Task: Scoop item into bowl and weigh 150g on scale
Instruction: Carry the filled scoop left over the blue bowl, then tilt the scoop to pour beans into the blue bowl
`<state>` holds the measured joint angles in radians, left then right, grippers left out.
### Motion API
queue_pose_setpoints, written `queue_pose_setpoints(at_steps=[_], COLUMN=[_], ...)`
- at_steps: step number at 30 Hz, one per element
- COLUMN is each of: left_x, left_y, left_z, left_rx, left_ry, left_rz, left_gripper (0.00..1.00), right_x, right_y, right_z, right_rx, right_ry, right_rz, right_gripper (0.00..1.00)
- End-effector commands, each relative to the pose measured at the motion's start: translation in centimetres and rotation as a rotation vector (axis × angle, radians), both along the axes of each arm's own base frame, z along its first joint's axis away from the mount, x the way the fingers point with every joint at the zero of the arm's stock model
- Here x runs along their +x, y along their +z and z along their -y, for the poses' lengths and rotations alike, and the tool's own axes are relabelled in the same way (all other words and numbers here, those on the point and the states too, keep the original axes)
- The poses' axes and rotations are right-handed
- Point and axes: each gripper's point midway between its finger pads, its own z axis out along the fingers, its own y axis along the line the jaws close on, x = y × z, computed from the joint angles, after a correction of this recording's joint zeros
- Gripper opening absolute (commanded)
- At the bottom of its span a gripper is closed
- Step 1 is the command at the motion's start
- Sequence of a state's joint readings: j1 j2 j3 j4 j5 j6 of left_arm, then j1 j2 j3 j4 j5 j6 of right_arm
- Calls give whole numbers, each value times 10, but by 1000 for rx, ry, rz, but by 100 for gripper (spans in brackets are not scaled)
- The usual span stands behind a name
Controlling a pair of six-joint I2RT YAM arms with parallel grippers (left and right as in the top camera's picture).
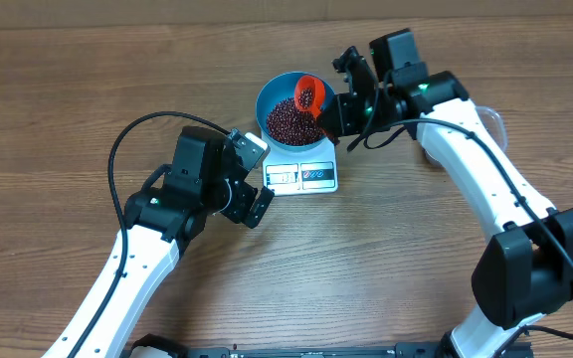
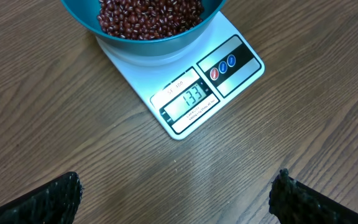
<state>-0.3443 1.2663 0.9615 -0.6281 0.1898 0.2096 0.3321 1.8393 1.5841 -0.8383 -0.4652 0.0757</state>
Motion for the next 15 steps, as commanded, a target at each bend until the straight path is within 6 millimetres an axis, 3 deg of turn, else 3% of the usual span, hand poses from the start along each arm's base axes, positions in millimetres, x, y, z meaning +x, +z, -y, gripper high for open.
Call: queue_pose_setpoints(at_steps=[1,15], left_x=[1,1], left_y=[-3,-3], left_z=[-2,-2], left_rx=[2,2], left_ry=[16,16], left_rz=[-10,-10], left_gripper=[100,100], right_x=[13,20], right_y=[16,11], right_z=[7,8], right_rx=[-102,-430], right_ry=[-50,-10], right_rz=[111,318], right_gripper=[4,4])
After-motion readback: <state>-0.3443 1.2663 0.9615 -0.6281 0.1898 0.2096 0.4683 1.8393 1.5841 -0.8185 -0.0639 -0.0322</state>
